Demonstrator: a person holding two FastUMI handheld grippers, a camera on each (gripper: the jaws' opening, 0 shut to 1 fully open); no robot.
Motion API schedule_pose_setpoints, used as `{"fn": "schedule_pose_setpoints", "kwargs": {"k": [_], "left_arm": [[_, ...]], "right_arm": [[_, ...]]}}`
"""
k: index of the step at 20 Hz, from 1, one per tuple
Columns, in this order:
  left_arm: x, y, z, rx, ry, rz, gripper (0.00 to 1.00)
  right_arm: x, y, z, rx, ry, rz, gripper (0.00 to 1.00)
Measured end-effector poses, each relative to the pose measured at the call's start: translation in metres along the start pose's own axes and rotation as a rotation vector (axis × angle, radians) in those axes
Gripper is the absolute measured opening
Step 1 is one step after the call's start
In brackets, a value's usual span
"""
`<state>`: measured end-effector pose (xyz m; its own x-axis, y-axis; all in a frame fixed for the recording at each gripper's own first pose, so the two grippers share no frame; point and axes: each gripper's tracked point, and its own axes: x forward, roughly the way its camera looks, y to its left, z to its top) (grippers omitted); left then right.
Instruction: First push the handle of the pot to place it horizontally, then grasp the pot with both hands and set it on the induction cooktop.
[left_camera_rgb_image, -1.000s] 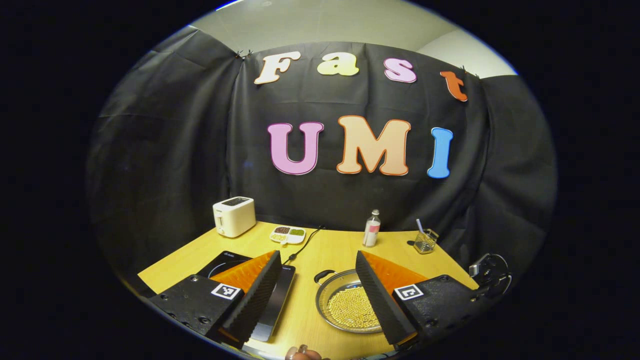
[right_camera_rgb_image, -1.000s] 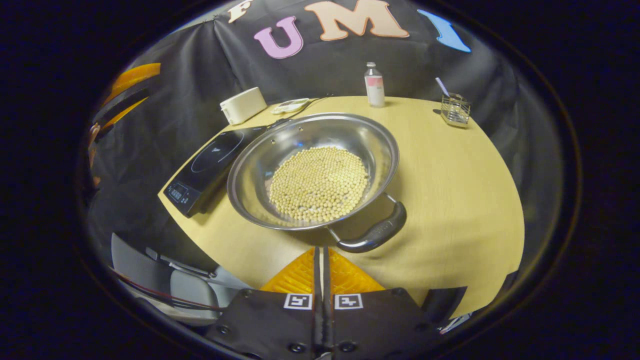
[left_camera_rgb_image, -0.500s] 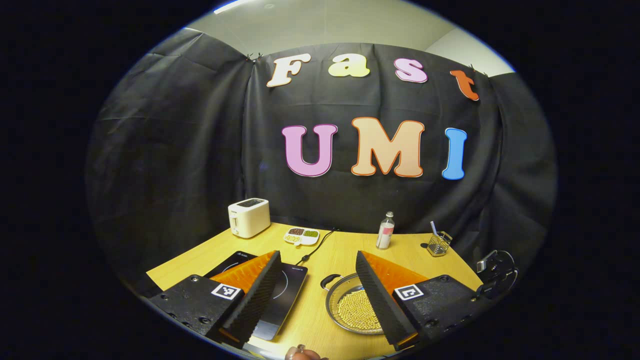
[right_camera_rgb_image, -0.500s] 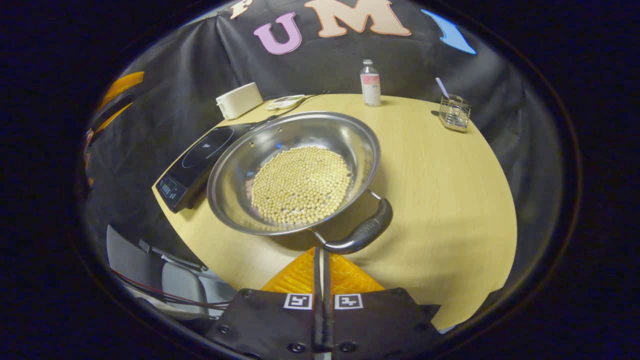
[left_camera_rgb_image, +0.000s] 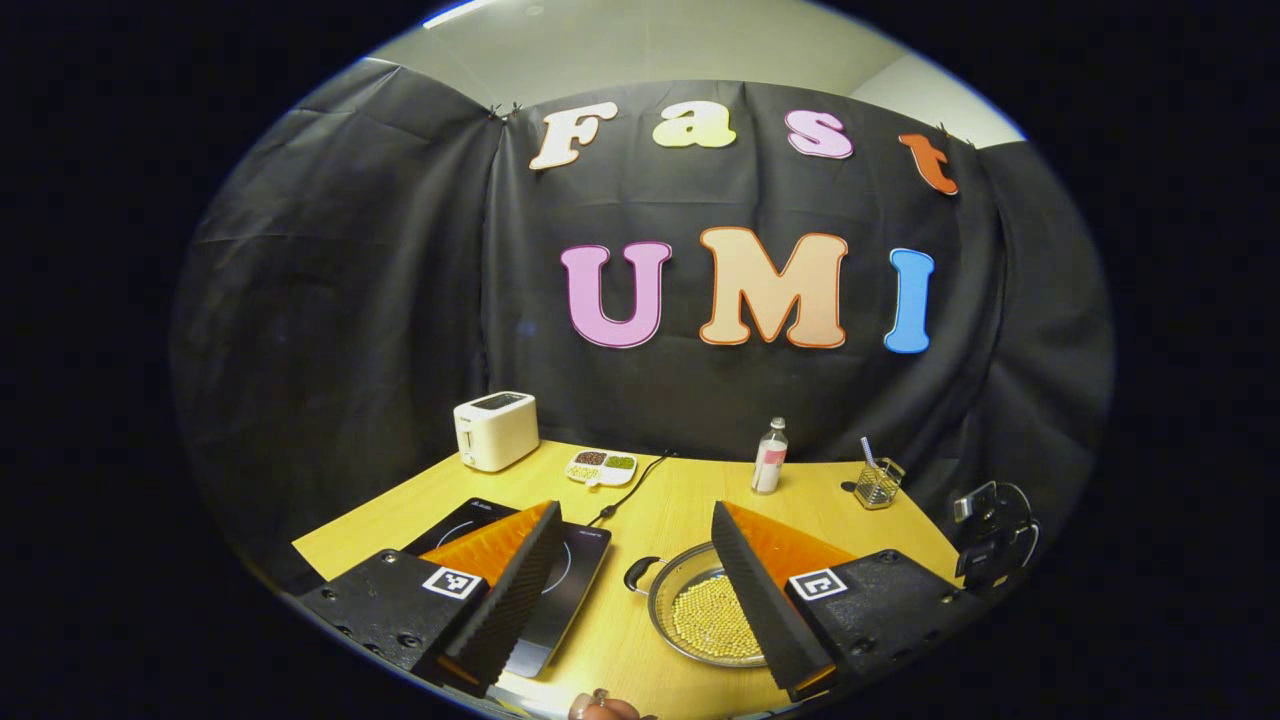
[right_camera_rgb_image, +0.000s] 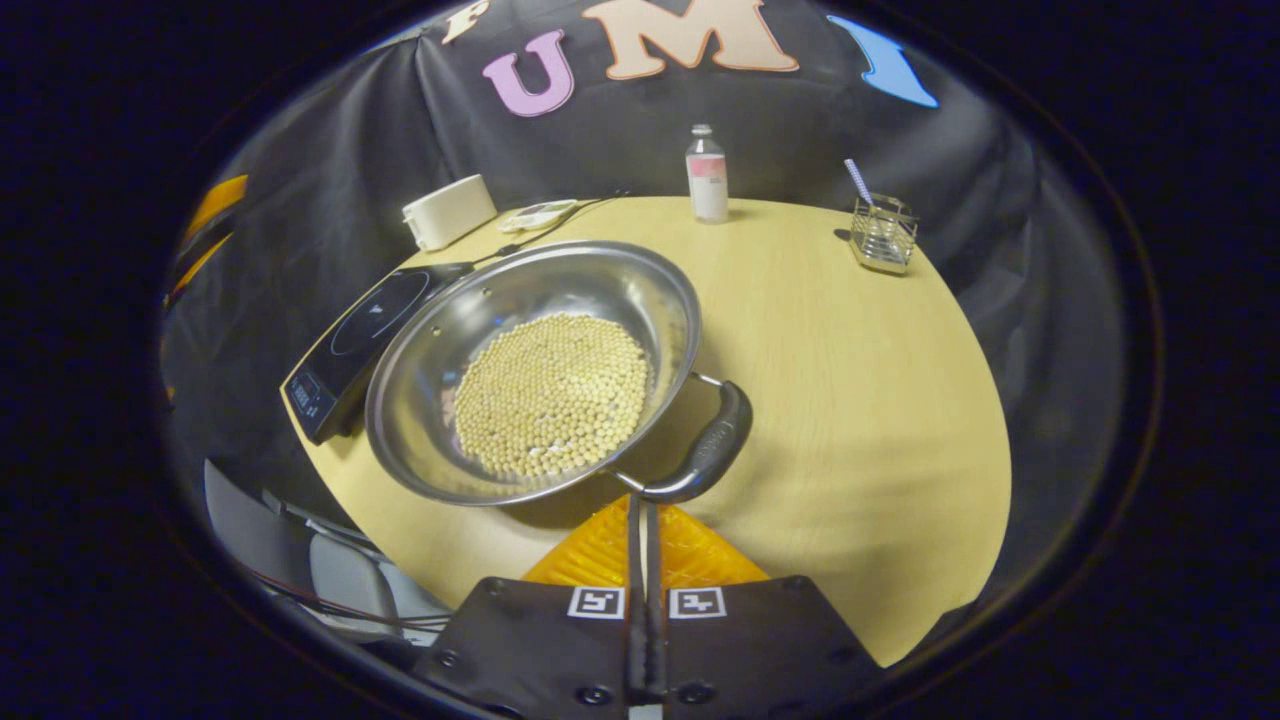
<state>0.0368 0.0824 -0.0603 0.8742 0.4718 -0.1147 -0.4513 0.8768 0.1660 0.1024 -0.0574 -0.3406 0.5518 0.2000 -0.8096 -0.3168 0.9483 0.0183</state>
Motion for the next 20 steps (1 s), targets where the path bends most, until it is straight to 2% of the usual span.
{"fn": "schedule_pose_setpoints", "kwargs": {"k": [4,5,6,7,8,9,10,12,13,14,20], "left_arm": [[-0.001,0.002,0.000,-0.002,-0.001,0.010,0.96],[-0.001,0.003,0.000,-0.001,0.001,0.013,0.96],[-0.001,0.005,0.000,0.000,0.002,0.018,0.96],[-0.003,0.006,-0.001,0.000,0.004,0.021,0.92],[-0.002,0.007,-0.001,0.000,0.004,0.023,0.92],[-0.003,0.008,-0.002,-0.001,0.006,0.025,0.92],[-0.003,0.008,-0.003,-0.004,0.007,0.024,0.96],[-0.002,0.008,-0.005,-0.013,0.014,0.024,0.96],[-0.001,0.008,-0.005,-0.018,0.014,0.023,0.92],[0.000,0.008,-0.006,-0.023,0.015,0.021,0.96],[0.011,0.004,-0.020,-0.046,0.044,-0.026,0.96]], "right_arm": [[0.009,-0.013,0.013,-0.009,-0.011,-0.022,0.00],[0.011,-0.015,0.015,-0.009,-0.013,-0.026,0.02],[0.012,-0.017,0.017,-0.007,-0.013,-0.030,0.00],[0.013,-0.018,0.020,-0.007,-0.014,-0.033,0.00],[0.014,-0.019,0.019,-0.009,-0.014,-0.035,0.02],[0.015,-0.019,0.020,-0.012,-0.014,-0.036,0.00],[0.014,-0.019,0.019,-0.014,-0.014,-0.036,0.02],[0.013,-0.016,0.019,-0.010,-0.017,-0.034,0.02],[0.012,-0.015,0.019,-0.009,-0.018,-0.031,0.02],[0.009,-0.015,0.019,-0.006,-0.020,-0.030,0.02],[-0.018,-0.023,0.037,0.056,-0.071,-0.076,0.02]]}}
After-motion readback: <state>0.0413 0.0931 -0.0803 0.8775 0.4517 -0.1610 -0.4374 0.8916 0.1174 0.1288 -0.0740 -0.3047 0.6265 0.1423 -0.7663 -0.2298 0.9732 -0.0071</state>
